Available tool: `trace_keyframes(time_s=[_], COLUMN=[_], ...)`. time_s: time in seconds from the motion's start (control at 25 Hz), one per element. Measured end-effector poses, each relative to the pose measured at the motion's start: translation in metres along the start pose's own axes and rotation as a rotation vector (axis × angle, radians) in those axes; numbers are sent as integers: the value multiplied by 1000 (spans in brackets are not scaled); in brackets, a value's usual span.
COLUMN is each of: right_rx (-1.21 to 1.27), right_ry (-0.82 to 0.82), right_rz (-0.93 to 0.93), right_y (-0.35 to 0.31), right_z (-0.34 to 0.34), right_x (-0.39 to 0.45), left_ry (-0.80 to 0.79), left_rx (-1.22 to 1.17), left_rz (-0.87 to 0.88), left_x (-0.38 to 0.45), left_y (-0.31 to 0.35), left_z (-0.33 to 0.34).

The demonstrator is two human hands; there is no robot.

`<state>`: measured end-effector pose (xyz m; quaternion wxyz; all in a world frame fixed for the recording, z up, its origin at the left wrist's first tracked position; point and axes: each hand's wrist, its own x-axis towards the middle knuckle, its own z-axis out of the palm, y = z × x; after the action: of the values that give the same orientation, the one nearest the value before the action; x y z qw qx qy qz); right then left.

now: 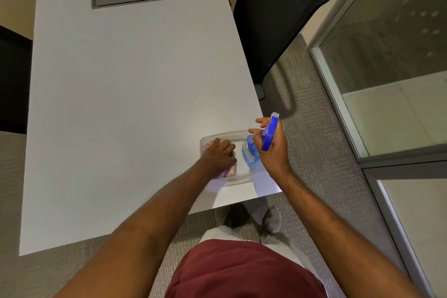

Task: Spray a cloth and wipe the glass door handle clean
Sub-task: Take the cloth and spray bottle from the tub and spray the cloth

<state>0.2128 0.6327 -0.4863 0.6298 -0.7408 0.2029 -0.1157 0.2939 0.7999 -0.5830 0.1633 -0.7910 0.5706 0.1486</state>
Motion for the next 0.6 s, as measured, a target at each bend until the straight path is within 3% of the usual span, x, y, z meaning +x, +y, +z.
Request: trace_keyframes(time_s=[0.12,0.2,0.4,0.6], right_rx=[46,50,86,108], right_ry=[64,91,106,107], right_rz=[-31,-37,-129,-188], right_y=[-13,-22,-45,-68], right_z=[-8,-11,-13,-15], right_x=[0,-2,-7,-10], left_ry=[17,-11,-45,64], left_rx=[104,45,-417,-1075], left_rz=[66,103,19,-303], left_x=[3,5,-1,-21], left_y=[-2,-6,-26,-49], left_z=[0,-6,-47,-49])
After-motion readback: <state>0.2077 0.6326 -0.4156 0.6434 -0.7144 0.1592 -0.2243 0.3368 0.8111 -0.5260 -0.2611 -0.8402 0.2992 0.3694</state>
